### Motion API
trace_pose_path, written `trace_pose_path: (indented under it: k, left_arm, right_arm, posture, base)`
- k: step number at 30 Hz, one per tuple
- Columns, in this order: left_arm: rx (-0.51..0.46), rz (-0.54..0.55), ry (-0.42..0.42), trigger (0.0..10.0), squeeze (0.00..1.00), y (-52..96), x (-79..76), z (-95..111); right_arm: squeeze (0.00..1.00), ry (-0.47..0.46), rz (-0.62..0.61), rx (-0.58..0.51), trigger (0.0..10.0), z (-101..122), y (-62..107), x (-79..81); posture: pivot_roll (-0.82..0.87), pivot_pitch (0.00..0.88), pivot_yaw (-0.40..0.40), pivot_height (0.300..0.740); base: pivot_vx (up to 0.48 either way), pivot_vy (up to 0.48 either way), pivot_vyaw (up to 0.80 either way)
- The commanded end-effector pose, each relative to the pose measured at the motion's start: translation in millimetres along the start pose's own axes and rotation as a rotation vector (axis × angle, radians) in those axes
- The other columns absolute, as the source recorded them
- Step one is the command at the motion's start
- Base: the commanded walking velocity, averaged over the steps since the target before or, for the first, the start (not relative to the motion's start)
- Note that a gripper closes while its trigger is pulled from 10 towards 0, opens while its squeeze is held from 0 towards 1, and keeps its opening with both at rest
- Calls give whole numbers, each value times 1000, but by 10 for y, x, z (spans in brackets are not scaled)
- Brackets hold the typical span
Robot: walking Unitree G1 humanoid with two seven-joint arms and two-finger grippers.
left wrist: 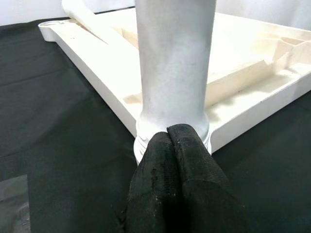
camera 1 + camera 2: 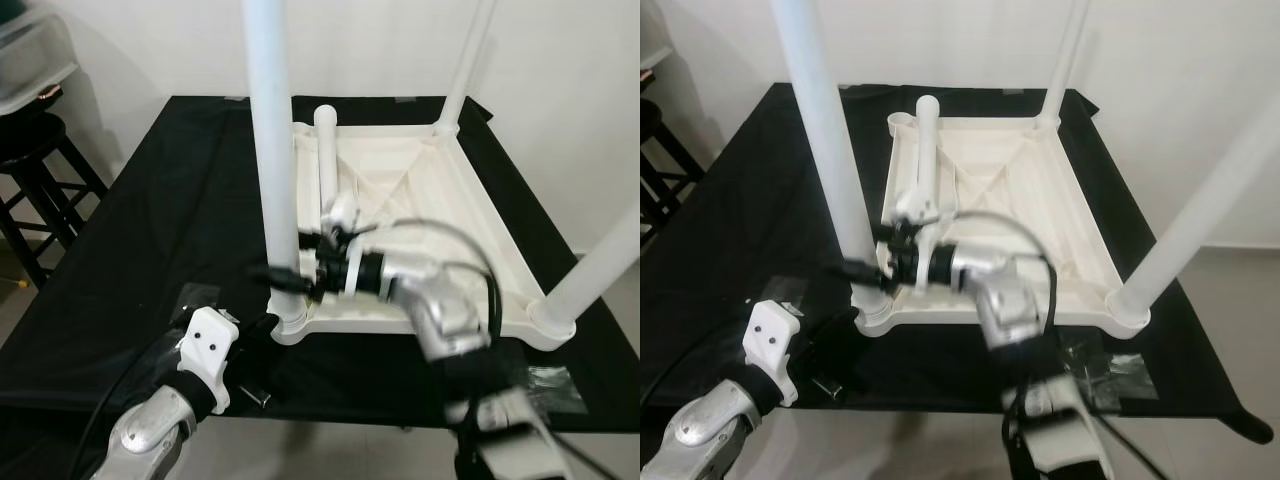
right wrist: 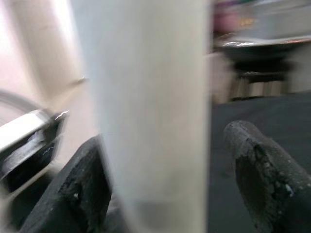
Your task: Building children table
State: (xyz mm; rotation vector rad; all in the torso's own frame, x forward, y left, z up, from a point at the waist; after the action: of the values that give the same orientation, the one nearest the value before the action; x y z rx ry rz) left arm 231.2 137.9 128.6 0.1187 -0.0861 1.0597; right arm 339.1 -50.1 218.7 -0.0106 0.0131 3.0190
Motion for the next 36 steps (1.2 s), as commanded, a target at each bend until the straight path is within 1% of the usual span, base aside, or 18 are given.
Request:
trace_pose_path:
  k: [1,2,4,6,11,16,17,18,19,23,24,27,28,30,31,34,35,36]
  left_arm:
    - [20,-5,12,10000,0,15,-14,-52]
    - [24,-6,10,10000,0,15,-9,-63]
    - [24,-6,10,10000,0,15,-9,-63]
    - [28,-7,7,10000,0,17,-5,-70]
    - [34,-3,-1,10000,0,24,3,-77]
    - [44,12,-21,10000,0,51,16,-94]
    - [49,19,-31,10000,0,63,16,-97]
    - [49,19,-31,10000,0,63,16,-97]
    - [52,30,-42,10000,0,80,13,-100]
    - [57,43,-59,10000,0,100,6,-101]
    - [64,50,-76,10000,0,130,-17,-100]
    - [70,43,-75,10000,0,213,-123,-84]
    - [70,43,-75,10000,0,213,-123,-84]
    - [69,39,-71,10000,0,243,-164,-75]
    - [68,34,-66,10000,0,274,-225,-69]
    - [67,31,-63,10000,0,295,-264,-63]
    - [63,37,-75,10000,0,311,-287,-52]
    - [61,45,-86,10000,0,320,-280,-43]
  right_arm:
    - [0,-6,64,16,10000,-57,55,-28]
    - [0,-5,96,46,10000,-19,94,-121]
    - [0,-5,96,46,10000,-19,94,-121]
    - [0,4,114,75,10000,17,107,-172]
    - [0,-27,147,95,10000,65,122,-219]
    - [0,-42,148,110,10000,63,87,-262]
    - [0,-48,155,110,3961,45,79,-259]
    - [0,-48,155,110,3961,45,79,-259]
    - [0,-55,173,112,0,16,84,-260]
    - [0,-63,179,115,0,-22,103,-262]
    - [0,-70,169,115,0,-74,147,-265]
    - [0,-68,110,99,0,-226,336,-256]
    - [0,-68,110,99,0,-226,336,-256]
    - [0,-73,81,98,0,-288,411,-238]
    - [0,-78,25,111,0,-394,487,-169]
    - [0,-82,-10,120,0,-461,530,-112]
    - [0,-110,-68,130,0,-550,523,-9]
    - [0,-186,-301,176,0,-772,335,210]
  posture:
    - [90,61,-13,740]
    - [100,59,-18,740]
    - [100,59,-18,740]
    - [102,58,-19,740]
    - [110,58,-17,740]
    - [113,60,-15,740]
    - [114,60,-15,740]
    - [114,60,-15,740]
    - [116,62,-10,740]
    - [115,63,-8,740]
    - [102,68,-6,740]
    - [87,80,-7,740]
    - [87,80,-7,740]
    - [74,90,-6,740]
    - [64,99,-9,740]
    - [63,102,-11,740]
    - [60,114,-22,740]
    - [60,138,-18,740]
  base:
    - [0,0,0]
    - [0,0,0]
    - [0,0,0]
    - [0,0,0]
    - [0,0,0]
    - [0,0,0]
    - [0,0,0]
    - [0,0,0]
    - [0,0,0]
    - [0,0,0]
    - [0,0,0]
    - [0,0,0]
    - [0,0,0]
    - [0,0,0]
    - [0,0,0]
    - [0,0,0]
    - [0,0,0]
    - [0,0,0]
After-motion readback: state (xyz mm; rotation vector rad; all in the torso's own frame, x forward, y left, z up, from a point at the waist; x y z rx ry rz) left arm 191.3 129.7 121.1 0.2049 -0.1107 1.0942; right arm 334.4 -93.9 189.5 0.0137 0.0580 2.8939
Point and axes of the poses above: a point about 5 cm out from each wrist's last joint towards the gripper, its own y axis pointing back from the gripper into the wrist, its own z axis along the axis of the wrist's last joint, x = y × z, the point moved 1 cm from there along -y, pointing out of the wrist towards the gripper, and after that the axes turned 3 degrees about -y, right-handed, at the moved point
